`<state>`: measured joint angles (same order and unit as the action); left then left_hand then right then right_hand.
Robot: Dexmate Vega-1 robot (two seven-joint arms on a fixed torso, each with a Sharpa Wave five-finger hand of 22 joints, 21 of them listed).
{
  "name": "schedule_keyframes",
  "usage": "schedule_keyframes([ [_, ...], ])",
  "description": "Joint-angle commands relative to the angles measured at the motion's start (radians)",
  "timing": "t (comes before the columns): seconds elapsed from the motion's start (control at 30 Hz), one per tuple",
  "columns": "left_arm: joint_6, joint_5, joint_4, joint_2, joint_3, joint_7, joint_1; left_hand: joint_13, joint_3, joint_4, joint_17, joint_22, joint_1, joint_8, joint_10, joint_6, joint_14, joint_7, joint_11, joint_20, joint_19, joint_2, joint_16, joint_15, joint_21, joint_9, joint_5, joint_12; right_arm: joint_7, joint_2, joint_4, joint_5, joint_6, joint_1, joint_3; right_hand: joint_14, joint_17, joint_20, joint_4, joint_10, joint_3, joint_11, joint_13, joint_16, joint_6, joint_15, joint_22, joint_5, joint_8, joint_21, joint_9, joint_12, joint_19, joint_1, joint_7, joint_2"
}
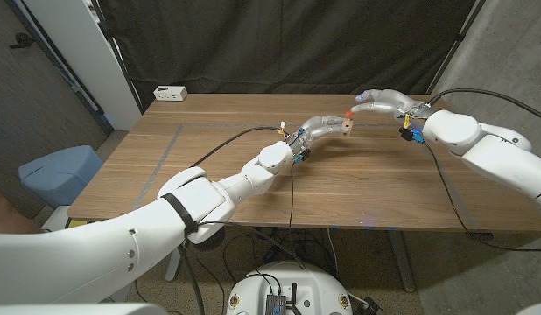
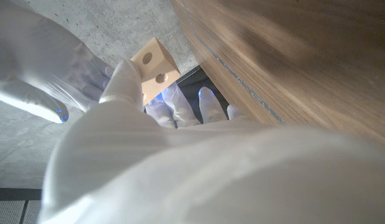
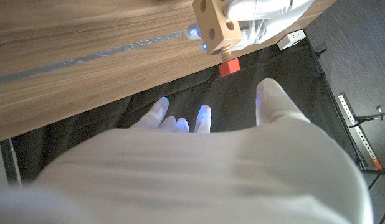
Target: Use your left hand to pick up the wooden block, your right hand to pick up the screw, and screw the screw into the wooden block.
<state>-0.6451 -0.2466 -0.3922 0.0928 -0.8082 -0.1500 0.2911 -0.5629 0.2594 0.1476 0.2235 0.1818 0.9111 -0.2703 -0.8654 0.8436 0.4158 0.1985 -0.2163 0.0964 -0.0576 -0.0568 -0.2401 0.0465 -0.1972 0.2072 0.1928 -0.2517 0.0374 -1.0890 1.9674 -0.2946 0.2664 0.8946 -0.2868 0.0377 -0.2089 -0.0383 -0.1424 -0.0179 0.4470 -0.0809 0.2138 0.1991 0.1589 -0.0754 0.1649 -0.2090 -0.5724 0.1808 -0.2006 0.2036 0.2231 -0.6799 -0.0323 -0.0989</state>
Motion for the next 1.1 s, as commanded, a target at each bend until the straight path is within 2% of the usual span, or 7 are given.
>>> schedule_keyframes([
  [0.03,-0.034,0.030,-0.017,-0.011,-0.015,0.028,0.008,-0.003,0.006,-0.001,0.002,0.001,0.003,-0.007,-0.010,0.050,0.005,-0.010,-0.002,0.000,-0.002,-0.010,0.001,0.098,-0.007,0.003,0.004,-0.003,0.140,-0.090,0.061,0.022,0.141,-0.130,-0.048,0.002,0.001,-0.016,-0.009,-0.003,0.005,-0.014,0.002,0.000,0.009,-0.018,0.004,-0.001,0.004,0.003,-0.001,0.005,-0.001,-0.010,-0.008,0.012],
  [0.2,-0.040,0.036,-0.022,-0.014,-0.016,0.035,0.011,-0.004,0.006,-0.001,0.001,0.001,0.003,-0.007,-0.011,0.050,0.005,-0.010,-0.002,0.000,-0.002,-0.010,0.001,0.097,-0.007,0.003,0.004,-0.003,0.210,-0.100,0.067,0.040,0.181,-0.194,-0.084,0.002,0.003,-0.028,-0.012,-0.010,0.008,-0.022,0.002,0.000,0.007,-0.027,0.004,0.000,0.010,0.002,0.001,0.004,-0.005,-0.016,-0.014,0.014],
  [0.6,-0.031,0.036,-0.017,-0.014,-0.014,0.032,0.006,-0.004,0.005,0.000,0.001,0.001,0.004,-0.008,-0.011,0.052,0.005,-0.011,-0.002,0.000,-0.003,-0.009,0.001,0.098,-0.007,0.003,0.004,-0.003,0.341,-0.103,0.064,0.096,0.217,-0.305,-0.155,0.005,0.005,-0.047,-0.018,-0.018,0.017,-0.033,0.002,-0.001,0.013,-0.040,0.004,0.001,0.020,-0.001,0.004,0.004,-0.021,-0.032,-0.021,0.020],
  [0.93,-0.021,0.035,-0.007,-0.011,-0.017,0.025,-0.005,-0.004,0.005,-0.001,0.002,0.001,0.004,-0.007,-0.012,0.051,0.006,-0.010,-0.002,0.000,-0.002,-0.009,0.001,0.097,-0.007,0.003,0.004,-0.003,0.474,-0.079,0.055,0.202,0.259,-0.423,-0.245,0.011,0.007,-0.055,-0.026,-0.019,0.033,-0.032,0.003,-0.001,0.043,-0.048,0.004,0.000,0.021,0.001,0.005,0.006,-0.027,-0.059,0.002,0.033],
  [1.1,-0.016,0.033,-0.001,-0.008,-0.018,0.021,-0.010,-0.005,0.005,0.000,0.001,0.001,0.004,-0.007,-0.012,0.053,0.006,-0.009,-0.002,-0.001,-0.002,-0.009,0.001,0.096,-0.007,0.003,0.004,-0.003,0.543,-0.062,0.048,0.263,0.273,-0.479,-0.290,0.010,0.007,-0.057,-0.031,-0.021,0.045,-0.019,0.002,0.000,0.057,-0.044,0.004,-0.001,0.022,0.003,0.006,0.006,-0.026,-0.079,0.016,0.040],
])
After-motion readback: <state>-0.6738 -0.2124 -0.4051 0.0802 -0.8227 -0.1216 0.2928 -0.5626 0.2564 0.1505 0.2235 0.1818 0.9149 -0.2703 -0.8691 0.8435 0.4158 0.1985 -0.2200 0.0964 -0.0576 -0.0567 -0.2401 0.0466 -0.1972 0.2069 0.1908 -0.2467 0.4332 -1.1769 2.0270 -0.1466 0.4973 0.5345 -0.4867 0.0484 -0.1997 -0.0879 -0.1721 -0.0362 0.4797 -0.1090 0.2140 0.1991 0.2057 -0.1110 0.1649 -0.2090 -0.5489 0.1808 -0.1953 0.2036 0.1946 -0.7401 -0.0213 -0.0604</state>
